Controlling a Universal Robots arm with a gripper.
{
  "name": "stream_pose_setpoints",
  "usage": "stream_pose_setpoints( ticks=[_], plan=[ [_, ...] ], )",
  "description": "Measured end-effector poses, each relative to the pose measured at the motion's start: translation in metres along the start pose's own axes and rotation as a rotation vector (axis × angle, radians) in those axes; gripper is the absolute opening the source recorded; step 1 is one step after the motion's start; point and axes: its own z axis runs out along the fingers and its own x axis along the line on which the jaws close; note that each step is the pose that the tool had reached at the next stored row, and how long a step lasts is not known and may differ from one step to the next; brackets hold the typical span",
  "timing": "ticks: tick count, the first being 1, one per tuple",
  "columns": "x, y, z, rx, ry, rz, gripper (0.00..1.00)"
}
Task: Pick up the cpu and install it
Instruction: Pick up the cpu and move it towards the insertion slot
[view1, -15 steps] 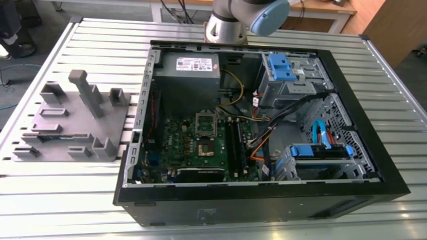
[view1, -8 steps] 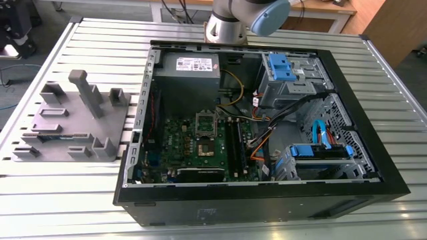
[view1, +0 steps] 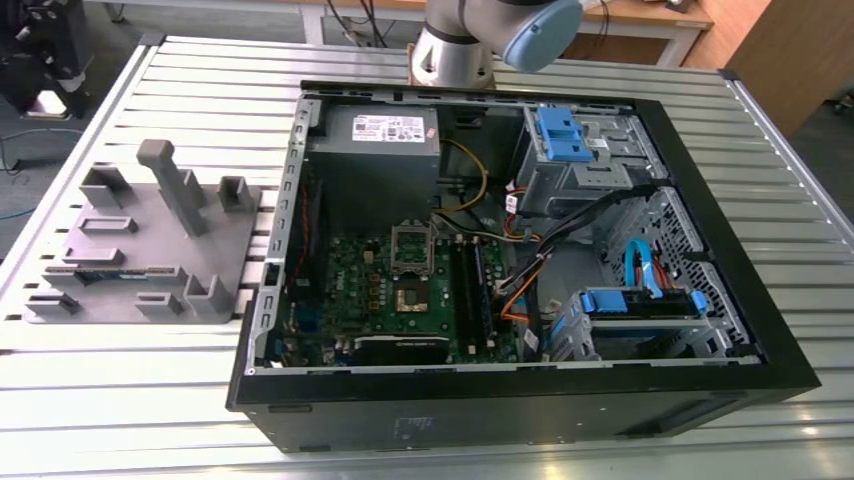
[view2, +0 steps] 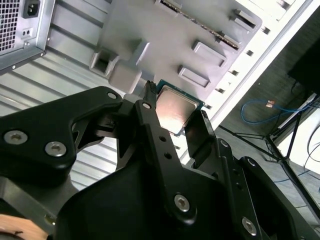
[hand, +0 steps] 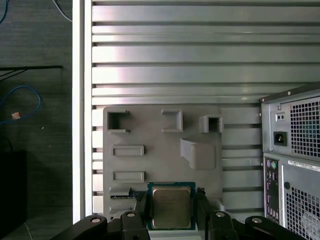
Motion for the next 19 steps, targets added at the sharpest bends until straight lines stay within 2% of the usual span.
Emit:
stream_pose_setpoints(
  ticks=[7, 19],
  plan=[
    [-0.0129, 0.0004, 0.0005, 0.0001, 0.0002, 0.0, 0.47],
    [-0.0485, 0.0016, 0.0021, 0.0, 0.0, 0.0, 0.47]
  ],
)
